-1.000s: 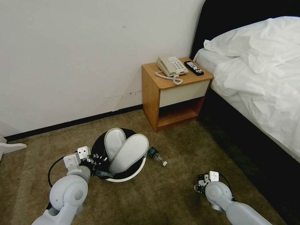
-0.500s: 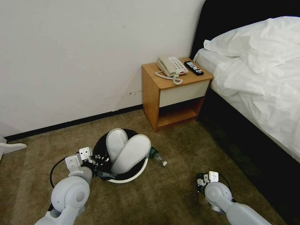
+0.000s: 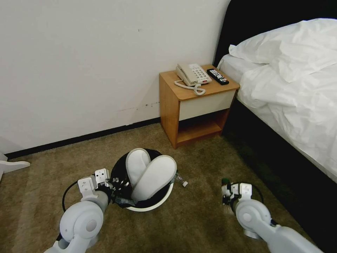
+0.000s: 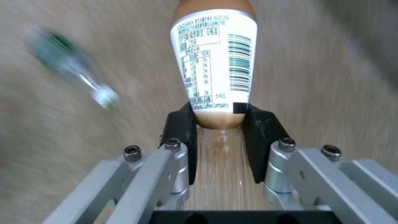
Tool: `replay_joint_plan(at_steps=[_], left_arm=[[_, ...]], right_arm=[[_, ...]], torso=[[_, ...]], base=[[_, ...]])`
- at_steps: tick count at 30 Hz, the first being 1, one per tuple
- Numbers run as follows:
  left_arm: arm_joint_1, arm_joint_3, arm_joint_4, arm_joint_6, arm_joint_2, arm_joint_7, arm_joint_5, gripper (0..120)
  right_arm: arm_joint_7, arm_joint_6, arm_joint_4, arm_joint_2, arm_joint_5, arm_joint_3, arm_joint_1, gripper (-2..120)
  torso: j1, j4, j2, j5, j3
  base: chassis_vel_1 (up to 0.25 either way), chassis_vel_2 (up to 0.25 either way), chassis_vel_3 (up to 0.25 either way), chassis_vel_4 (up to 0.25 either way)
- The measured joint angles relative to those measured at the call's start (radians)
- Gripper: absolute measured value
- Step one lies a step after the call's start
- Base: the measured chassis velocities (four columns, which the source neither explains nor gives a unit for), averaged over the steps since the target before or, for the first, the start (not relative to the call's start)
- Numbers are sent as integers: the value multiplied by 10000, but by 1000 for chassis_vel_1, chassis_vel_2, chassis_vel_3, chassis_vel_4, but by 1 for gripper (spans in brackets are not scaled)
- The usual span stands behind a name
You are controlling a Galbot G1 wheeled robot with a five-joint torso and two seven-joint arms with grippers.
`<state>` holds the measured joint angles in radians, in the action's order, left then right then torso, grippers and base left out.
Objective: Pick up the trash bin, then pick up the garbage from the floor and place it into the trash bin.
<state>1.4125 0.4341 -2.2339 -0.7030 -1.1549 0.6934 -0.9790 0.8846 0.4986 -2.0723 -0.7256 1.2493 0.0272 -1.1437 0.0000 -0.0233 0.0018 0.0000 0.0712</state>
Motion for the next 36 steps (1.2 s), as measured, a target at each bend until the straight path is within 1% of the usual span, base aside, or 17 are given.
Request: replay_joint_plan(at_steps=[2,3,6,9,13,15,17,19,20,22,24,25,26,28,31,33,36], left_arm=[[124,2,-170,-61,17,107,-161,2],[124,2,-170,-61,17,107,-161,2],[175,-47,-289,-128,-13,139,-273,2],[105,-351,-317,-252,-58,153,-399,2],[69,-492,-277,-295,-62,147,-436,2],[-63,-797,-91,-323,-52,106,-471,2],[-109,-870,-58,-324,-49,80,-490,2],[-296,-1155,61,-335,-10,23,-578,2],[-296,-1155,61,-335,-10,23,-578,2],[-542,-1494,216,-337,41,16,-637,2],[-622,-1605,280,-337,53,15,-650,2],[-801,-1824,431,-337,69,35,-667,2],[-801,-1824,431,-337,69,35,-667,2],[-1125,-2135,705,-337,48,137,-665,2],[-1238,-2227,790,-338,21,179,-670,2],[-1556,-2468,1026,-338,-62,261,-669,2],[-1783,-2654,1168,-337,-153,319,-661,2]], right_arm=[[-104,-119,-988,560,-13,137,151,22],[-104,-119,-988,560,-13,137,151,22],[-374,-238,-1617,963,-130,345,219,22],[-921,-504,-2440,1548,-457,937,161,22],[-1209,-623,-2686,1724,-679,1169,164,22],[-1984,-935,-3071,2084,-1281,1632,194,22],[-2119,-987,-3140,2129,-1327,1708,206,22],[-2692,-1283,-3307,2219,-1438,1932,237,22],[-2692,-1283,-3307,2219,-1438,1932,237,22],[-3299,-1662,-3387,2202,-1482,1986,324,22],[-3498,-1782,-3401,2178,-1493,1983,361,22],[-3863,-2003,-3416,2113,-1509,1913,452,22],[-3863,-2003,-3416,2113,-1509,1913,452,22],[-4250,-2297,-3435,1996,-1399,1772,573,22],[-4400,-2415,-3445,1972,-1278,1744,594,22],[-4836,-2738,-3457,1927,-997,1698,628,22],[-5019,-2899,-3490,1838,-761,1589,727,22]], torso=[[0,-3,-1,1,0],[0,-3,-1,1,0],[0,0,0,1,0],[0,-6,0,0,0],[0,-5,1,1,0],[0,-2,0,1,0],[0,-2,0,0,0],[0,-3,0,1,0],[0,-3,0,1,0],[0,-3,0,1,1],[0,-3,0,2,0],[0,-3,0,0,0],[0,-3,0,0,0],[0,-2,0,1,1],[0,-2,0,1,1],[0,-3,0,0,1],[0,-3,0,1,1]], base=[[0,0,0,0],[0,0,0,0],[0,0,0,0],[0,0,0,0],[0,0,0,0],[0,0,0,0],[0,0,0,0],[0,0,0,0],[0,0,0,0],[0,0,0,0],[0,0,0,0],[0,0,0,0],[0,0,0,0],[0,0,0,0],[0,0,0,0],[0,0,0,0],[0,0,0,0]])
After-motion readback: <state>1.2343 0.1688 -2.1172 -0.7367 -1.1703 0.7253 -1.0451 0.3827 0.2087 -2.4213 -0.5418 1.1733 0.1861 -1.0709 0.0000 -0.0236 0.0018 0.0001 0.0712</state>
